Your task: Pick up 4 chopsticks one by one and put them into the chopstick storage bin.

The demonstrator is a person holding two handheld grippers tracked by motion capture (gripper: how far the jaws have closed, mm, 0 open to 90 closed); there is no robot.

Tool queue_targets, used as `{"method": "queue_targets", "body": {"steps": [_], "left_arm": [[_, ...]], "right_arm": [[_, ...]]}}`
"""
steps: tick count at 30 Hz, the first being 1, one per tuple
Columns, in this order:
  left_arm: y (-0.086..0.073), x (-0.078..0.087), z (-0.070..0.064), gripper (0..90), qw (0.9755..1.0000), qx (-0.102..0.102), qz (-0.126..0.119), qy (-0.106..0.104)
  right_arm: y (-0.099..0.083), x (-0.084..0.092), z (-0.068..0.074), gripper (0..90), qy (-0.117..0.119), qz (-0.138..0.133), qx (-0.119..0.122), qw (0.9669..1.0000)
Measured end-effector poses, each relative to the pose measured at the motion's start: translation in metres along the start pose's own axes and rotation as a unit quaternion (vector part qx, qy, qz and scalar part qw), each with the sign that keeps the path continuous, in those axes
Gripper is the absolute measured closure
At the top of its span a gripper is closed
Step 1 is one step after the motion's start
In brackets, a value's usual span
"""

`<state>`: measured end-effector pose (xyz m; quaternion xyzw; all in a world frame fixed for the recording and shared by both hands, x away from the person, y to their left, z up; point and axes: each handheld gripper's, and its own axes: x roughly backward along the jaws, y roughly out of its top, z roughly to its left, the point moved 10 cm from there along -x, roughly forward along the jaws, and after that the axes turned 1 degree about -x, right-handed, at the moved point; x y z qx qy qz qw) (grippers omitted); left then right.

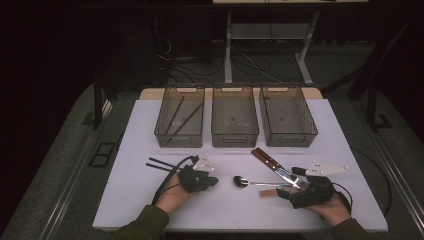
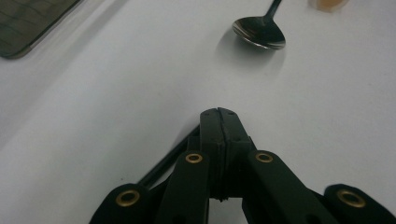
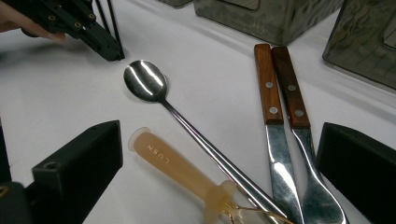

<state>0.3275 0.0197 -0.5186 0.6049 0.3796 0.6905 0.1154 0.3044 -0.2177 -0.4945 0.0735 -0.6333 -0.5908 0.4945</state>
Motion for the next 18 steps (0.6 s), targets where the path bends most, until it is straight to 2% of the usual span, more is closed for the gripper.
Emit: {"method": "queue_targets", "body": {"steps": [18], "left_arm": [[0.010, -0.008, 0.021, 89.9, 0.9997, 0.007, -0.007, 0.021]], "right_arm": [[0.000, 0.000, 0.000, 0.5, 0.001, 0.000, -0.001, 1.0000]]}}
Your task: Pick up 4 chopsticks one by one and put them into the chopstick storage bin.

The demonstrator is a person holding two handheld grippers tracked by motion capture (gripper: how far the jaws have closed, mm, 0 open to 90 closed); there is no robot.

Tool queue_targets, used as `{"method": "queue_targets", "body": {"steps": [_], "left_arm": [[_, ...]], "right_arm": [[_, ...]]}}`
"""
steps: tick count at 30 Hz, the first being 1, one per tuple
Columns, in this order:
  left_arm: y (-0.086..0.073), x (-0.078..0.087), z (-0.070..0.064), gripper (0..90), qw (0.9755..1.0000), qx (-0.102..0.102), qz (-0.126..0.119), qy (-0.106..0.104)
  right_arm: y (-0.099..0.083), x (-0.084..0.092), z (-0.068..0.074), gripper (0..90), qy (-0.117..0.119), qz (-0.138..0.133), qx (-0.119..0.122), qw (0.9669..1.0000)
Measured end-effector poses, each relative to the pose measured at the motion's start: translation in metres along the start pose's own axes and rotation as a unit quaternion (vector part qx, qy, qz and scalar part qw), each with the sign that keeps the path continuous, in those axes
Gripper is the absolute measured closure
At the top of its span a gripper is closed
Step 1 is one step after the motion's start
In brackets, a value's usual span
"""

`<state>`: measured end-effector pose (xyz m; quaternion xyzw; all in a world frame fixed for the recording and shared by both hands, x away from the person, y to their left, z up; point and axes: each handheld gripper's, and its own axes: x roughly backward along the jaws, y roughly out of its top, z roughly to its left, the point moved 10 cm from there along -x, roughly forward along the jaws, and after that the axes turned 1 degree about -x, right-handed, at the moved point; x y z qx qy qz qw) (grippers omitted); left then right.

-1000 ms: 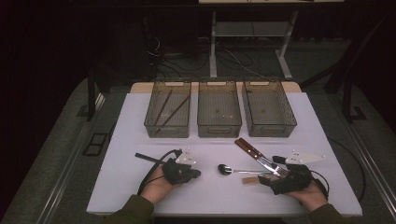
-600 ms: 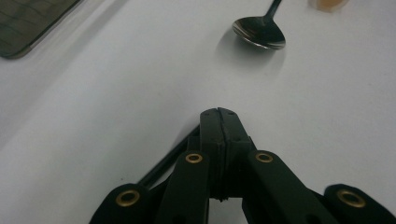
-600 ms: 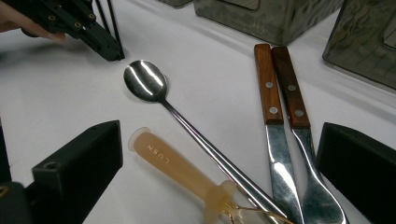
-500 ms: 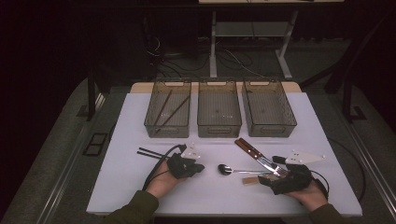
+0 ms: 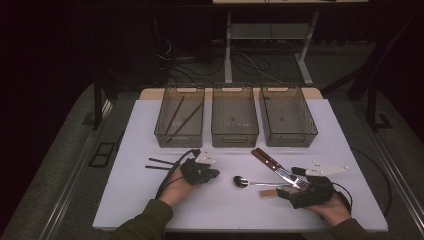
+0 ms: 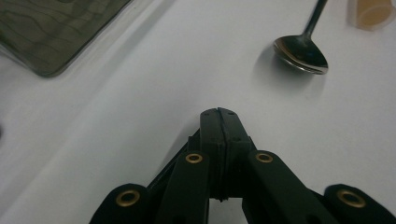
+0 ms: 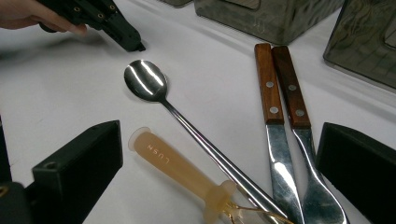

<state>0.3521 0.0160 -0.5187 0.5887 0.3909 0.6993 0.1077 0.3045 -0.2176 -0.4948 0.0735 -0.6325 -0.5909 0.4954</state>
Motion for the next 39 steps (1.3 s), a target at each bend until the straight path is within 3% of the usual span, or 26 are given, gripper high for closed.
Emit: {"method": "queue_targets", "body": {"steps": [15, 20, 25, 28, 33, 39], "left_arm": [[0.006, -0.003, 0.011, 89.9, 0.9999, 0.010, -0.011, 0.007], [0.009, 0.013, 0.012, 89.9, 0.9995, 0.016, -0.025, 0.006], [-0.005, 0.035, 0.031, 89.9, 0.9986, 0.037, -0.017, 0.034], [-0.017, 0.049, 0.047, 89.9, 0.9971, 0.054, -0.012, 0.053], [-0.038, 0.074, 0.076, 89.8, 0.9923, 0.073, -0.004, 0.100], [-0.069, 0.097, 0.110, 89.9, 0.9827, 0.120, -0.001, 0.141]], "right_arm": [[0.000, 0.000, 0.000, 0.5, 0.001, 0.000, 0.001, 1.0000], [0.001, 0.001, 0.000, 0.5, 0.000, -0.003, -0.001, 1.0000], [0.001, 0.001, 0.000, 0.5, 0.001, -0.004, 0.000, 1.0000], [0.001, 0.002, 0.000, 0.5, 0.001, -0.003, -0.001, 1.0000], [0.001, 0.001, 0.000, 0.5, 0.000, -0.004, 0.000, 1.0000], [0.000, 0.001, 0.000, 0.5, 0.001, -0.002, 0.000, 1.0000]]}}
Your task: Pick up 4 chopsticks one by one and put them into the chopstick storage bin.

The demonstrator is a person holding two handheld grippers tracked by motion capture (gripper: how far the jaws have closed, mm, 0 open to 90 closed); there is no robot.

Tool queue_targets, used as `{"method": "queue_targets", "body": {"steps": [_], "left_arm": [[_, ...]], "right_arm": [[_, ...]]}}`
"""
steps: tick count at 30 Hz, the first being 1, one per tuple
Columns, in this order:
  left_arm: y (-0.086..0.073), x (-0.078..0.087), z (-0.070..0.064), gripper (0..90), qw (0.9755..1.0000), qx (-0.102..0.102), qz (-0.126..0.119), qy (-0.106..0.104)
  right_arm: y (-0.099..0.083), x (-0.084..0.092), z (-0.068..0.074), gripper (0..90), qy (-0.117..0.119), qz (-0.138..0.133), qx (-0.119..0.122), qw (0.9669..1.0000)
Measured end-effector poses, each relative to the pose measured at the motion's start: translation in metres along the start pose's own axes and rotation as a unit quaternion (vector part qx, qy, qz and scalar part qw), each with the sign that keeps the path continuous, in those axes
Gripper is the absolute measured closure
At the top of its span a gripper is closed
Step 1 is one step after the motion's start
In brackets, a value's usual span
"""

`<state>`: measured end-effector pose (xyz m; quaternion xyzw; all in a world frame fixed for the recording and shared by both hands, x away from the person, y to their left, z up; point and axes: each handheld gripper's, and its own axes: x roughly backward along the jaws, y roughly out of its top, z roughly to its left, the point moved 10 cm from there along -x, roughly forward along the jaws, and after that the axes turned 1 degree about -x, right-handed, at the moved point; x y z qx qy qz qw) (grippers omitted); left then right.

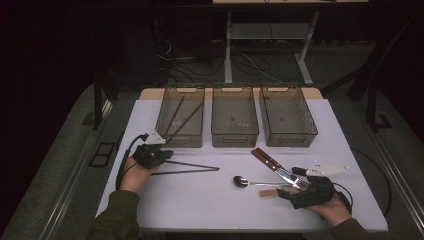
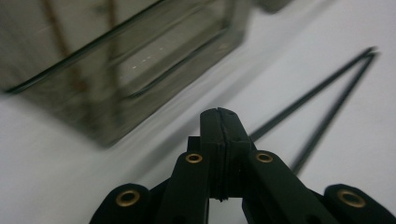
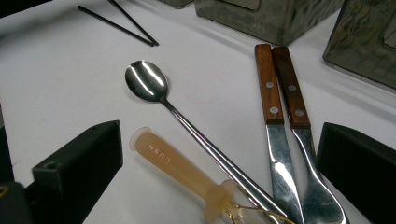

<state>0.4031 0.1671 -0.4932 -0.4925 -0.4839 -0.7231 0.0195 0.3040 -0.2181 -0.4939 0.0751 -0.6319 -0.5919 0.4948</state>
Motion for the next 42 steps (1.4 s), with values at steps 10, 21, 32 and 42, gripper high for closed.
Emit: {"method": "queue_targets", "body": {"steps": [10, 21, 32, 42], "left_arm": [[-0.016, -0.001, 0.025, 89.9, 0.9994, 0.023, 0.017, 0.017], [-0.026, -0.007, 0.031, 89.9, 0.9985, 0.026, 0.043, 0.023], [-0.029, -0.004, 0.027, 89.9, 0.9978, 0.027, 0.058, 0.022], [-0.037, 0.004, 0.020, 89.9, 0.9973, 0.025, 0.068, 0.012]], "right_arm": [[0.000, 0.000, 0.000, 0.5, 0.000, 0.002, 0.002, 1.0000], [0.000, 0.000, 0.000, 0.5, 0.001, 0.002, 0.001, 1.0000], [0.000, 0.000, 0.000, 0.5, 0.000, 0.000, 0.001, 1.0000], [0.000, 0.000, -0.001, 0.5, 0.000, -0.001, 0.001, 1.0000]]}}
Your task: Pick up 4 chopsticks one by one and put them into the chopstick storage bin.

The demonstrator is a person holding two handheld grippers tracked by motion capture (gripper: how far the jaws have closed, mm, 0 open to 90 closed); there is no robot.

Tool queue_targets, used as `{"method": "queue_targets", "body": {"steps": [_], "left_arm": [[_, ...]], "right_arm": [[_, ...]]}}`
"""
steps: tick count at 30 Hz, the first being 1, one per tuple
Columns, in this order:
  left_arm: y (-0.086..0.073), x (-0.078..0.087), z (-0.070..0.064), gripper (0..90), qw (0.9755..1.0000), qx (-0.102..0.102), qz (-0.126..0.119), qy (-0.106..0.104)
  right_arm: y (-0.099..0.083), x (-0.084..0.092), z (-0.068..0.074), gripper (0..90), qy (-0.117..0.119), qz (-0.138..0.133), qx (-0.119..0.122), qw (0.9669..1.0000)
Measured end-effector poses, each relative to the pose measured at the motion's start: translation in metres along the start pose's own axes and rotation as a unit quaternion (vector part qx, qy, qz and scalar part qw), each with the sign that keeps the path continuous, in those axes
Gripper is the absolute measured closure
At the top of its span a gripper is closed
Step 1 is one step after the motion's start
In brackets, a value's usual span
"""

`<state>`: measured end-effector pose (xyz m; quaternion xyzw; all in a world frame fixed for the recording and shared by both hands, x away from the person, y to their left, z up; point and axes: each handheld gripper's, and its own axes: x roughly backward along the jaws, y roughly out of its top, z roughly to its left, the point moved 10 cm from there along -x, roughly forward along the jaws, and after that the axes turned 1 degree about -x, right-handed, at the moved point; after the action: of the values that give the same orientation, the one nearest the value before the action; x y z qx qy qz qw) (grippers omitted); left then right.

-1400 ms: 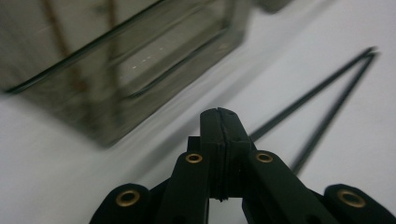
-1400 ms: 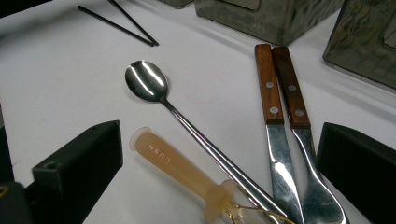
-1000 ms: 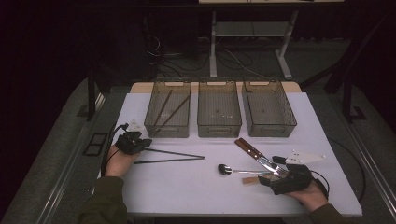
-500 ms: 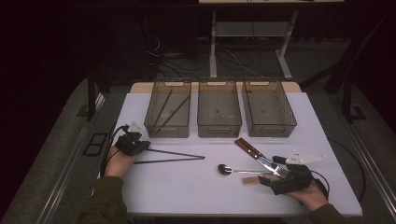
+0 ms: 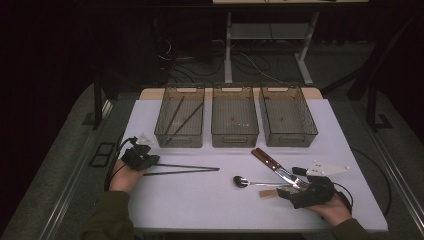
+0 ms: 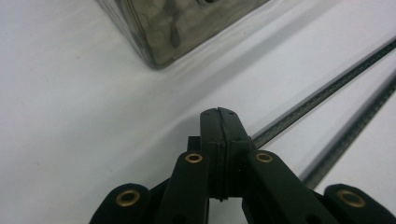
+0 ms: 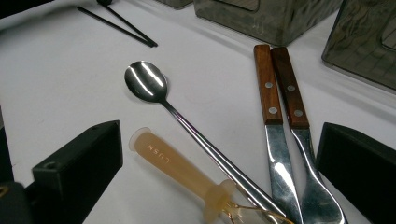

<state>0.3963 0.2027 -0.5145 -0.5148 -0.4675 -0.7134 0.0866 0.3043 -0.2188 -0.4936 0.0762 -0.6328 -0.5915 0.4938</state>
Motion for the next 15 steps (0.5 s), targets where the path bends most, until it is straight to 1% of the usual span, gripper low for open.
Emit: {"method": "queue_targets", "body": {"steps": [3, 6, 9, 15], "left_arm": [[-0.003, 0.003, -0.002, 89.9, 1.0000, 0.004, -0.001, -0.005], [-0.007, 0.005, -0.004, 89.9, 1.0000, 0.000, -0.001, -0.010], [-0.010, 0.008, -0.006, 89.9, 0.9999, 0.002, -0.001, -0.016], [-0.015, 0.011, -0.009, 89.9, 0.9998, 0.003, -0.003, -0.020]], "right_arm": [[0.000, 0.000, 0.000, 0.5, 0.000, 0.000, 0.000, 1.0000], [0.000, 0.000, 0.000, 0.5, 0.000, 0.000, 0.000, 1.0000], [0.000, 0.000, 0.000, 0.5, -0.001, 0.000, 0.000, 1.0000], [0.000, 0.000, 0.001, 0.5, 0.000, 0.001, 0.000, 1.0000]]}}
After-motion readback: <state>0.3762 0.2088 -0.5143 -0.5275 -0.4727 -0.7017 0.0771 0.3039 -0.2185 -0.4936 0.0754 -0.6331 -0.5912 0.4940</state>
